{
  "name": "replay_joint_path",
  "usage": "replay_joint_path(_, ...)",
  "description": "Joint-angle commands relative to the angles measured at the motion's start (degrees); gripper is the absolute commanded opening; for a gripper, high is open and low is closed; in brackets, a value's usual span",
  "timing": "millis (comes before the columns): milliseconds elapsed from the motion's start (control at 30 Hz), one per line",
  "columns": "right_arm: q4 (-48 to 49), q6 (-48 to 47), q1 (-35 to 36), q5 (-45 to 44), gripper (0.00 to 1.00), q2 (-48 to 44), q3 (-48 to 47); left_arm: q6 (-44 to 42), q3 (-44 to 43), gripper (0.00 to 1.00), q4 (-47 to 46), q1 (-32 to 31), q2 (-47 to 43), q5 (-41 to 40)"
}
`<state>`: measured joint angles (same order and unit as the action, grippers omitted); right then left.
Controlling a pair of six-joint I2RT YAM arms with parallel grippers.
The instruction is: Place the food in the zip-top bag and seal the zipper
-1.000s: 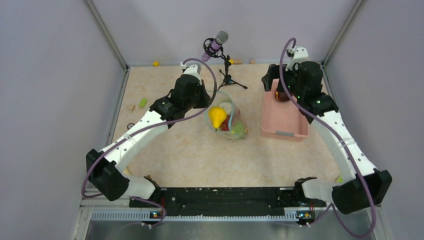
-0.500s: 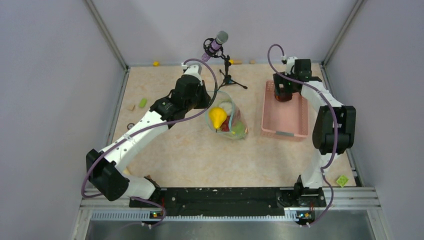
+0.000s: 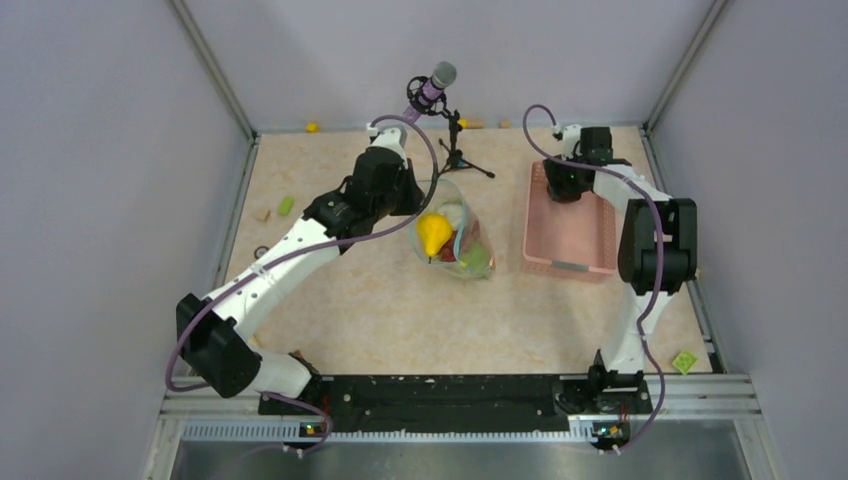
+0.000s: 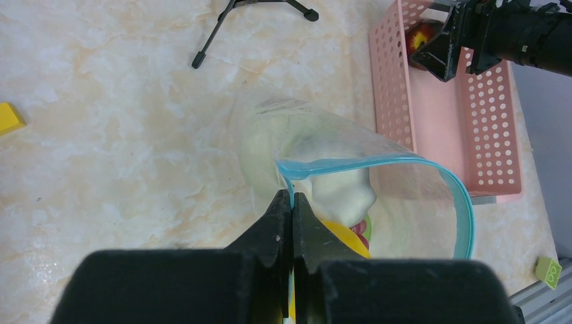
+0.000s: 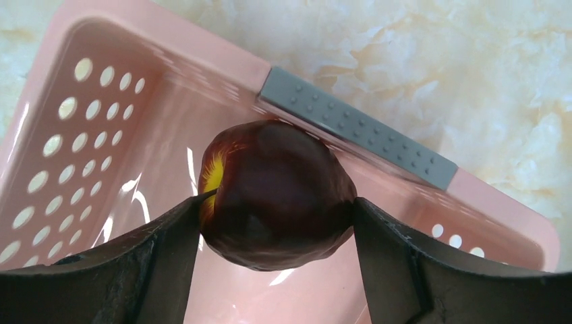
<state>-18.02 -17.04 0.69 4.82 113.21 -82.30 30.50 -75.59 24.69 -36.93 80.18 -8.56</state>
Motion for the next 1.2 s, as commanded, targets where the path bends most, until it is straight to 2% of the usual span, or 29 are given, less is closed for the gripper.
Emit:
replay_joint_path(0,2.3,-0.9,-0.1,1.7,0.68,0.5,-1.6,0.0,-2.9,0.0,-1.9,-0.2,-0.1,0.8)
replay_joint_path(167,-0.2,-1.1,-0.1,2.6,0.45,-2.6,-0.9,0.3,-2.8,0.0,-2.0,-0.2,-1.1,1.6)
replay_joint_path(200,-0.3,-0.9,-0.1,2.3,0.37,-3.7,-0.5,0.4,-2.8,0.0,-2.0,-0.3,-1.2,1.4)
replay_joint_path(300,-1.7,0.2,-0.1,2.9,0.29,-8.0,0.2,0.4,-2.9,0.0,-2.3,-0.3,-1.3,1.6)
replay_joint_path(500,-1.5,3.0,0.7,11.4,0.27,-22.5,6.3,0.3,-2.9,0.0,-2.5,-0.7,-1.5,2.2)
replay_joint_path(633,0.9,8.7,4.5,17.6,0.26,-31.1,8.3,0.3,-2.5,0.0,-3.7,-1.3,-1.8,2.2)
replay_joint_path(733,3.6,11.6,9.9,26.8,0.26,-37.1,8.8,0.8,-3.0,0.0,-3.1,-1.4,-1.9,1.4)
replay_joint_path(900,18.2,25.2,18.4,46.0,0.24,-44.7,13.4,1.7,-2.3,0.0,-3.3,-1.4,-2.4,0.1)
replay_joint_path(1033,20.1,24.3,26.4,46.7,0.24,-47.2,15.3,1.9,-2.4,0.0,-3.7,-1.5,-2.3,1.2)
replay_joint_path(1167,19.4,22.8,30.4,45.4,0.24,-46.9,17.0,2.4,-2.0,0.0,-4.0,-1.7,-2.6,1.3)
